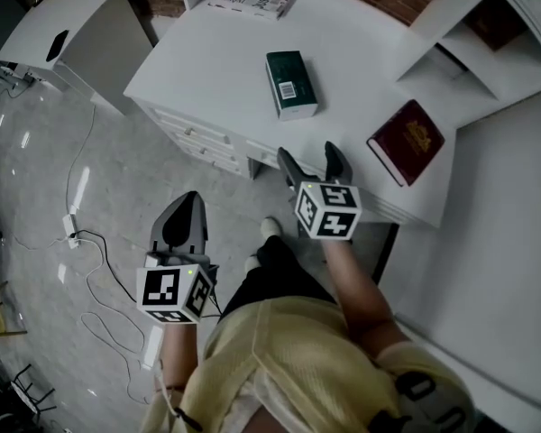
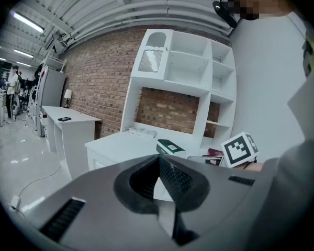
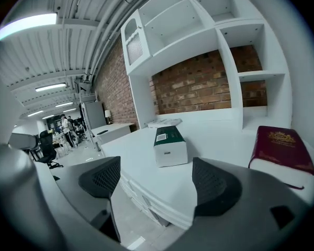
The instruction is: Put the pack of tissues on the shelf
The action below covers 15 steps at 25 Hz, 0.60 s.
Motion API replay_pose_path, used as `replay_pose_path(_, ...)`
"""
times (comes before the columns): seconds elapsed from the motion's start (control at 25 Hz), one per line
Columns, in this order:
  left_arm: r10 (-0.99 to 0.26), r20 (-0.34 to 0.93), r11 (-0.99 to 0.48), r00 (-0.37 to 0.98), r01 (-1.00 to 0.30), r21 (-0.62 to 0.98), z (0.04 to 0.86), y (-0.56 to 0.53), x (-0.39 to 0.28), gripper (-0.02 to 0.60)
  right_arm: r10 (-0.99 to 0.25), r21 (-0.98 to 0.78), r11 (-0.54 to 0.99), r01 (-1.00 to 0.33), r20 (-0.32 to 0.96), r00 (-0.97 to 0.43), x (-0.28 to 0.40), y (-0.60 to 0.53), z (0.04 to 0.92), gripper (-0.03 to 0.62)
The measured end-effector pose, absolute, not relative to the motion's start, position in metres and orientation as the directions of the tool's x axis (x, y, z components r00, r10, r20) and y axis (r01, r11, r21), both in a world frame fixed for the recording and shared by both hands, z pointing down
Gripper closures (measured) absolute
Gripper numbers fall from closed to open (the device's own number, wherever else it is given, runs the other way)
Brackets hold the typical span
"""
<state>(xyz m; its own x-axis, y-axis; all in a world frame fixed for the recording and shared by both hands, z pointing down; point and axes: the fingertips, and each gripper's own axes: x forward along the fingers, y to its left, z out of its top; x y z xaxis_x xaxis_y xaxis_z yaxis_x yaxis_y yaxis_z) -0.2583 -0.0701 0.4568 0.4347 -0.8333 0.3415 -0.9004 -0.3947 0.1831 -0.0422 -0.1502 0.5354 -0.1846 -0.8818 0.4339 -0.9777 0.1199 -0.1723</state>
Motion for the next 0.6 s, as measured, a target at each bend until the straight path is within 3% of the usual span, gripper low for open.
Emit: replay_pose_path(0.6, -0.829, 0.384, -0.361, 0.406, -0.914, 0.187, 0.474, -0.136, -0.247, 0.578, -0.841, -0.141, 0.09, -0.986, 0.519, -0.151, -0.032, -0.226, 0.574, 0.201)
